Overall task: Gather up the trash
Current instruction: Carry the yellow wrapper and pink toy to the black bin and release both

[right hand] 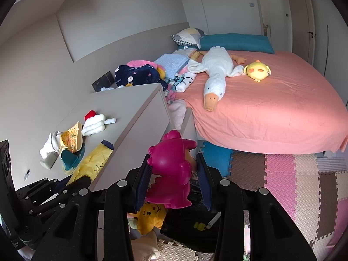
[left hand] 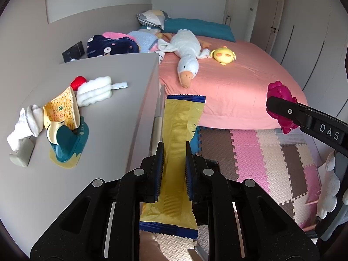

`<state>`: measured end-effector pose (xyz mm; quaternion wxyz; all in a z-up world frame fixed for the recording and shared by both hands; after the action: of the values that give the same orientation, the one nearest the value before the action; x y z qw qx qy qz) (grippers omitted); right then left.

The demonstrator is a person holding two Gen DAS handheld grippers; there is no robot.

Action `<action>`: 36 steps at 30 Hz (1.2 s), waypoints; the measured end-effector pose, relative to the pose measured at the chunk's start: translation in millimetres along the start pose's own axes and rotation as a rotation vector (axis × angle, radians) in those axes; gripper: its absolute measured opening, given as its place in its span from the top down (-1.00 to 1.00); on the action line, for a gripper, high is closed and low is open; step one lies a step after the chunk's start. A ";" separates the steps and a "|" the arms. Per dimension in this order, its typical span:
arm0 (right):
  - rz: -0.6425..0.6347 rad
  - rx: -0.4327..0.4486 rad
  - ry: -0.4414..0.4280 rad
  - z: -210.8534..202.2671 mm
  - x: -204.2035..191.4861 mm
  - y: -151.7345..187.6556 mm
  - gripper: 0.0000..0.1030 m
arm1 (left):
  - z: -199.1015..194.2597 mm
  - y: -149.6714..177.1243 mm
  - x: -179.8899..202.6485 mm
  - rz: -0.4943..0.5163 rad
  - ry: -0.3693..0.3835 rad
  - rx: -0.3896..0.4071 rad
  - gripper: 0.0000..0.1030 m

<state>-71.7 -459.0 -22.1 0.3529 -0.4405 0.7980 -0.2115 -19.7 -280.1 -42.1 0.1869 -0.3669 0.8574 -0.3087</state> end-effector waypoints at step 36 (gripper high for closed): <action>0.140 -0.015 0.143 49.7 74.7 -34.2 -0.38 | 71.8 -9.0 34.7 0.080 0.025 -0.155 -0.67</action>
<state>-42.7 -541.9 -61.0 0.3059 -0.3700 0.8514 -0.2113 1.3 -339.0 -92.4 0.1593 -0.3418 0.8950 -0.2385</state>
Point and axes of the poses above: each gripper's, at about its wrist camera, not at the fingertips, and z roughly the way its jaws point, x to its right, y to its underside, the point moved 4 cm from there along z, roughly the way its jaws point, and after that the axes turned 12 degrees about z, right-handed, at the moved point
